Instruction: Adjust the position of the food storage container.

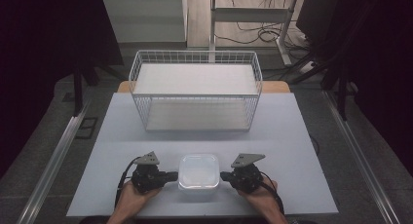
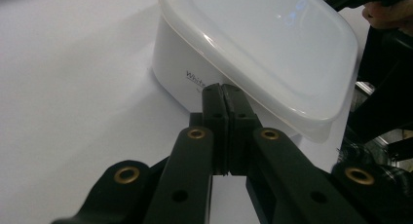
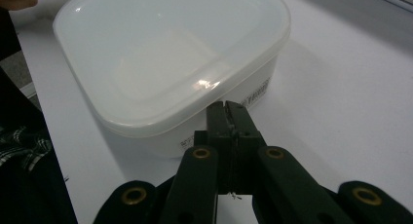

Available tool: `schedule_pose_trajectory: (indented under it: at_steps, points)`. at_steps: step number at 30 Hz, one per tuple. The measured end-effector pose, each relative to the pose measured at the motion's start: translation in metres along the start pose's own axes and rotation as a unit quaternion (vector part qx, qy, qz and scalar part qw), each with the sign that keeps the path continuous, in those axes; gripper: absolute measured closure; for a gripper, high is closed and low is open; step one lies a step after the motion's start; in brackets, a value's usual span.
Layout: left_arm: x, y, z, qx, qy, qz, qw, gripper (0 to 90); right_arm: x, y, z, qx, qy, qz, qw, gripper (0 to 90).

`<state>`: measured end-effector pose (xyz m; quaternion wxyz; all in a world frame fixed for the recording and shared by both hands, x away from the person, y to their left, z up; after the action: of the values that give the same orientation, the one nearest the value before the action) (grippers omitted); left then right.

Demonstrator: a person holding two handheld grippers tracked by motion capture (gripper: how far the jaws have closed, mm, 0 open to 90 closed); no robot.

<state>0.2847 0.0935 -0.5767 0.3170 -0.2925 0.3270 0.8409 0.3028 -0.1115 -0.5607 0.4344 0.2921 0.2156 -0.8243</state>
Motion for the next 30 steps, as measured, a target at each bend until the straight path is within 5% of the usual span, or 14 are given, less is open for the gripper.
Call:
schedule_pose_trajectory:
  at_steps: [5, 9, 20, 30]
  points:
    - [0.0, -0.003, 0.001, -0.014, 0.0, -0.005, 0.9999, 83.3, 0.001, 0.0, 0.0, 0.004, -0.003, 0.006, 1.0, 89.0]
    - [0.001, -0.011, 0.008, -0.049, 0.004, -0.011, 0.9987, 67.1, 0.003, 0.004, 0.004, 0.021, 0.0, 0.009, 0.9997, 80.3]
    - [0.006, -0.013, 0.013, -0.073, 0.004, -0.025, 0.997, 23.0, 0.007, 0.023, 0.018, 0.043, 0.032, -0.001, 0.9986, 35.0]
    - [0.008, -0.018, 0.022, -0.075, 0.025, -0.017, 0.9967, 6.7, 0.01, 0.031, 0.02, 0.045, 0.041, -0.016, 0.998, 13.0]
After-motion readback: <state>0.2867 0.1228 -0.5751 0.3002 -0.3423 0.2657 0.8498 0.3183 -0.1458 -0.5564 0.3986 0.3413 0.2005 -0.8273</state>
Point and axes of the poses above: each handheld gripper's, and its own axes: z roughly backward along the jaws, x roughly out of its underside, y roughly to its right, the point moved 9 cm from there along -z, roughly forward along the jaws, and after that the axes turned 3 degrees about -y, right-handed, at the moved point
